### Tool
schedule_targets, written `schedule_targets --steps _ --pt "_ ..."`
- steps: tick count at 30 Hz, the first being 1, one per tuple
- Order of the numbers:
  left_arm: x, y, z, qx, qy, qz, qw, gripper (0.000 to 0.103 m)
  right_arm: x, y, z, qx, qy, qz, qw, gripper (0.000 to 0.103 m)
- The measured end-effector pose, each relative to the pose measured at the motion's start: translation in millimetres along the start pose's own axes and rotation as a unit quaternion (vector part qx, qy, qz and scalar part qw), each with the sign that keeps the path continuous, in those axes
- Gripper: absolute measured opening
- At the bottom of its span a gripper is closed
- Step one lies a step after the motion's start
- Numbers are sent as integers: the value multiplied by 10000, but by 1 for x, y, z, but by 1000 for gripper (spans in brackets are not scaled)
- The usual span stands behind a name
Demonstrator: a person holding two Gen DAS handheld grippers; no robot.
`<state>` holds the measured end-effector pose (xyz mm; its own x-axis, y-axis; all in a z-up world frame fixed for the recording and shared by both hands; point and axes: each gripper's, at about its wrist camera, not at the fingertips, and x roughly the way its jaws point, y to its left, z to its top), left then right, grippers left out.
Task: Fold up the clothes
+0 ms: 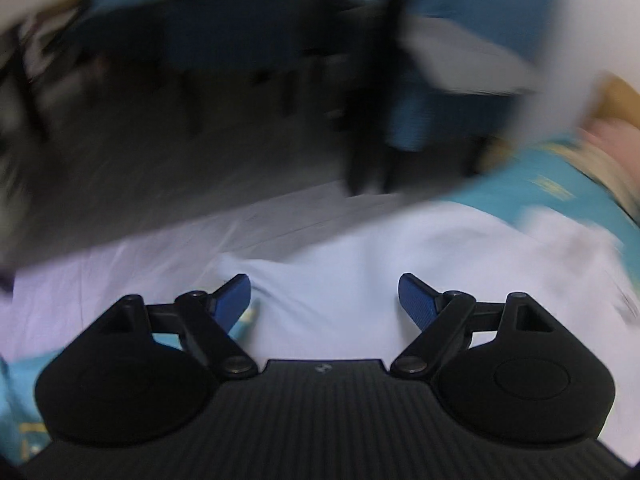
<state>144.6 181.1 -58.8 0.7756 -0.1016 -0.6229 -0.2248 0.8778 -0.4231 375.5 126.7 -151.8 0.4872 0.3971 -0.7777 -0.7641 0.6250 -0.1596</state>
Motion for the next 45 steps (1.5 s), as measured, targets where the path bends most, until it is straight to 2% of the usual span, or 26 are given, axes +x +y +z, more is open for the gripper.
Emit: schedule_targets --steps 3,4,6,8,9,10,12,15,17,19,22,24,27,30,32,33,34,36,38,41,42,43,45 --pt "4 12 3 -277 -129 274 9992 96 33 27 6 -658 197 98 9976 83" --pt "6 14 3 -318 -153 331 9988 96 40 33 7 -815 230 45 9964 80" --pt "10 19 4 -376 -192 429 9982 96 52 41 6 -1069 267 -169 9938 65" --pt "12 21 4 -390 -170 458 9980 96 54 43 8 -1117 235 -345 9929 28" --pt "13 21 4 -395 -156 469 9980 96 52 42 9 -1039 208 -325 9938 18" --pt "12 22 3 -398 -164 468 9980 96 47 41 10 -999 87 -456 9939 10" --pt "11 20 2 -382 -186 466 9980 96 31 37 10 -873 -301 -806 9925 8" --pt "14 14 0 -284 -144 437 9985 96 -19 11 7 -48 -1237 -1269 9842 8" --pt "14 9 -3 -194 -150 438 9987 96 -56 -11 -4 507 -1753 -1720 9680 7" --pt "14 2 -6 -66 -178 453 9988 96 -90 -35 -23 1071 -2156 -2238 9444 7" --pt "16 -11 -12 107 -191 475 9986 96 -135 -79 -70 2192 -2336 -2896 9019 7" --pt "17 -19 -17 277 -180 478 9983 96 -154 -108 -109 2901 -2205 -3159 8760 8" --pt "22 -32 -23 584 -154 515 9968 96 -167 -140 -170 3708 -1677 -3254 8535 11" --pt "26 -44 -29 759 -98 491 9959 96 -169 -151 -211 3752 -1063 -2933 8728 14" --pt "27 -50 -32 835 -73 448 9955 96 -174 -147 -231 3623 -866 -2749 8864 40" --pt "28 -53 -34 869 -58 435 9953 96 -178 -145 -233 3490 -976 -2668 8930 47" --pt "29 -55 -35 901 -43 426 9950 96 -182 -142 -234 3342 -1132 -2589 8992 59" --pt "31 -60 -38 965 -12 406 9945 96 -189 -138 -236 3039 -1440 -2426 9099 73" --pt "34 -65 -41 1030 18 387 9939 96 -186 -141 -223 2892 -1627 -2310 9146 72" --pt "40 -70 -46 1119 57 424 9928 96 -175 -167 -201 3082 -1735 -2149 9103 72" --pt "42 -71 -48 1129 81 412 9927 96 -165 -177 -192 3074 -1707 -2086 9126 71" --pt "43 -71 -50 1137 107 394 9927 96 -155 -187 -183 3049 -1665 -2021 9157 64" --pt "50 -74 -50 1197 112 377 9920 96 -135 -204 -165 2995 -1579 -1895 9216 62"
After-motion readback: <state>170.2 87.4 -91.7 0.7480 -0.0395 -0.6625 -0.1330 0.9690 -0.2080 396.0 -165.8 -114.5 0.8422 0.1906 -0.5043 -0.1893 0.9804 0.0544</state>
